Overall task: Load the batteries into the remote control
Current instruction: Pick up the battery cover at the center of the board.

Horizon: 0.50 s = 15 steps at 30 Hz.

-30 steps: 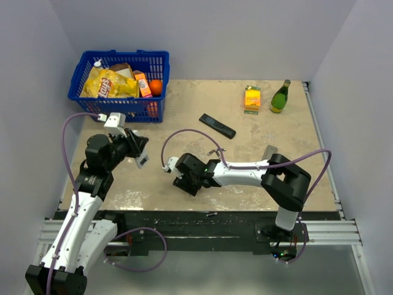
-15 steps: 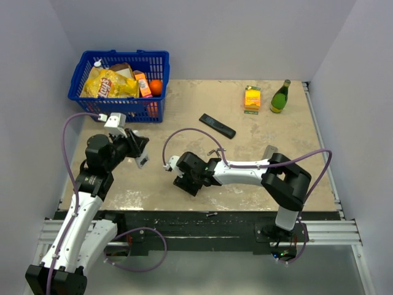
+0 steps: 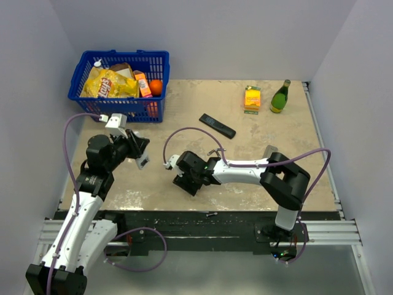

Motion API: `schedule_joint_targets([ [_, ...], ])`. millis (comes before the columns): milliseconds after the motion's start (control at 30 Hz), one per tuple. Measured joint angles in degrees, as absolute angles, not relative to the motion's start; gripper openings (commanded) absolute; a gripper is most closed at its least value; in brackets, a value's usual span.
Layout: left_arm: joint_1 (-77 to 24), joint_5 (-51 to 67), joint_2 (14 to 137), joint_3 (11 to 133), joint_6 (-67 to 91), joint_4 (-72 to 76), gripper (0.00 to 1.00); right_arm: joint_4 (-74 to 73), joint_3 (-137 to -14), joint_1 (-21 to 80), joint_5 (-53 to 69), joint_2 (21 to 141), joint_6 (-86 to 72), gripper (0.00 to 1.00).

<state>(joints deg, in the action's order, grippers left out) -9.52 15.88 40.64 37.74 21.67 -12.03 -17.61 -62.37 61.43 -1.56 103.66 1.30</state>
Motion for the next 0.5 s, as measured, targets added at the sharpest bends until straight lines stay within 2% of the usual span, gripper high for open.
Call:
schedule_joint_targets([
  [133, -9.52, 16.29, 40.64, 37.69, 21.69, -11.97, 0.0, -17.65, -62.37, 61.32, -1.48, 103.7, -0.27, 0.52],
  [267, -9.52, 17.04, 40.64, 37.54, 22.15, -11.51, 0.0, -17.45, -62.35, 61.32, -1.43, 103.63, -1.32, 0.36],
  [500, -9.52, 19.81, 39.97, 31.55, 29.41, -4.36, 0.0, -16.93, -59.18, 61.34, -1.54, 100.44, -2.28, 0.33],
])
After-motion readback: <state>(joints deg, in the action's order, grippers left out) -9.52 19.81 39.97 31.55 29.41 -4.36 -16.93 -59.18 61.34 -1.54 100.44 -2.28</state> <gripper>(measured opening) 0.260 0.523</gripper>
